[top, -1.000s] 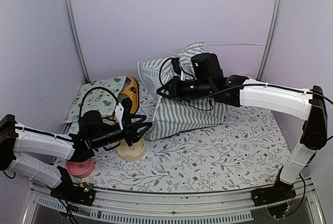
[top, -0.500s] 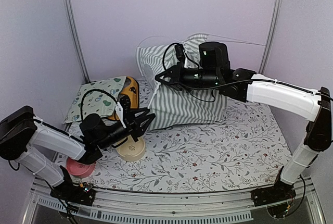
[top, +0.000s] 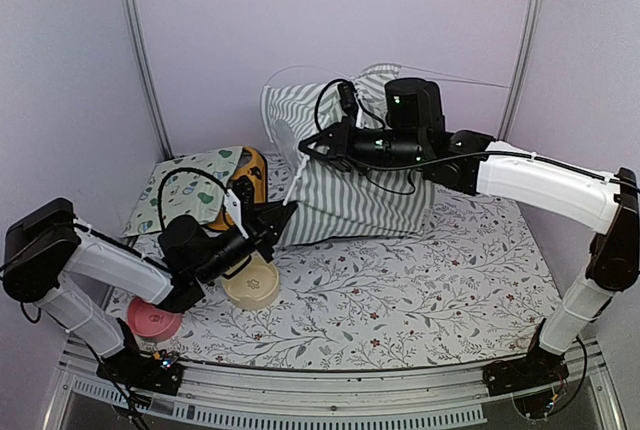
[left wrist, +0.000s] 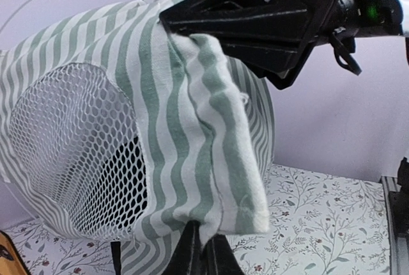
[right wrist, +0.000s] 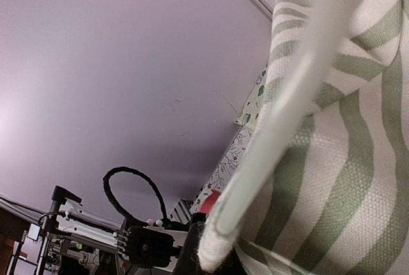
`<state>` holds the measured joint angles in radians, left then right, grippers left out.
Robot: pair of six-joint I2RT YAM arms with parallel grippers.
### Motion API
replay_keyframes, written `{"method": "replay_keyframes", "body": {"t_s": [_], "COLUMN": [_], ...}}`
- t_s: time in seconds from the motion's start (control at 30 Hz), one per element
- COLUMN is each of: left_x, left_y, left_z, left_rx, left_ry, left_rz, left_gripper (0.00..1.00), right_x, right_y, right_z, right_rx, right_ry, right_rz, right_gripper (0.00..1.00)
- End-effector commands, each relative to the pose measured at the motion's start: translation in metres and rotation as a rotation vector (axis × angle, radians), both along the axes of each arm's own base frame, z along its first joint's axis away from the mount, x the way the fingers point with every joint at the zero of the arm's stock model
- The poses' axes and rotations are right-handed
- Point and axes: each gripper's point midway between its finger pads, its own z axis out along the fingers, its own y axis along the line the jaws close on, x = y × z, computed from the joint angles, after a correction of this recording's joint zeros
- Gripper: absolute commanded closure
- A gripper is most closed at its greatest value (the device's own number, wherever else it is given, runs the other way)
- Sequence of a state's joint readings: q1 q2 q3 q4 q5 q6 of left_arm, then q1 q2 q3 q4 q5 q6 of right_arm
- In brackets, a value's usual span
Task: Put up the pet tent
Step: Adjust the tent at the center of the board.
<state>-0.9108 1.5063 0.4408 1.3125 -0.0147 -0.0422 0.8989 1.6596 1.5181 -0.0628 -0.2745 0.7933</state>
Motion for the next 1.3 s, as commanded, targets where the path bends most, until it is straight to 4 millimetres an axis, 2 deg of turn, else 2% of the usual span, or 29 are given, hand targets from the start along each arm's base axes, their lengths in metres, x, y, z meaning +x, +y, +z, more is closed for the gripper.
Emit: {"method": "replay_keyframes", "body": {"t_s": [0.0,0.17,0.3,0.57,0.8,1.03,1.27], "left_x": [-0.012,-0.026,-0.032,-0.026,-0.032,-0.035,-0.032], "left_y": [-0.007,-0.008,-0.003,0.009,0.005,0.006,0.008], "left_z": [0.023,0.029,0.033,0.036,0.04,0.046,0.049], "left_rx": [-0.029,-0.01,-0.015,-0.022,-0.011,-0.009,-0.016], "left_ry": [-0.078,-0.097,-0.097,-0.08,-0.093,-0.107,-0.105], "left_rz": [-0.019,-0.026,-0.01,0.046,0.01,-0.002,0.015], "left_gripper": [1.0,1.0,1.0,1.0,1.0,1.0,1.0], "right_x": [0.006,0.023,0.031,0.029,0.03,0.034,0.031], "right_y": [-0.017,-0.029,-0.03,-0.024,-0.019,-0.012,-0.004], "right_z": [0.04,0.032,0.026,0.009,-0.009,-0.02,-0.028], "right_rx": [0.063,-0.006,-0.051,-0.1,-0.12,-0.132,-0.146], "right_ry": [-0.066,-0.113,-0.139,-0.126,-0.098,-0.089,-0.079], "right_rz": [-0.074,-0.182,-0.211,-0.175,-0.166,-0.167,-0.14], "right_gripper": [1.0,1.0,1.0,1.0,1.0,1.0,1.0]}}
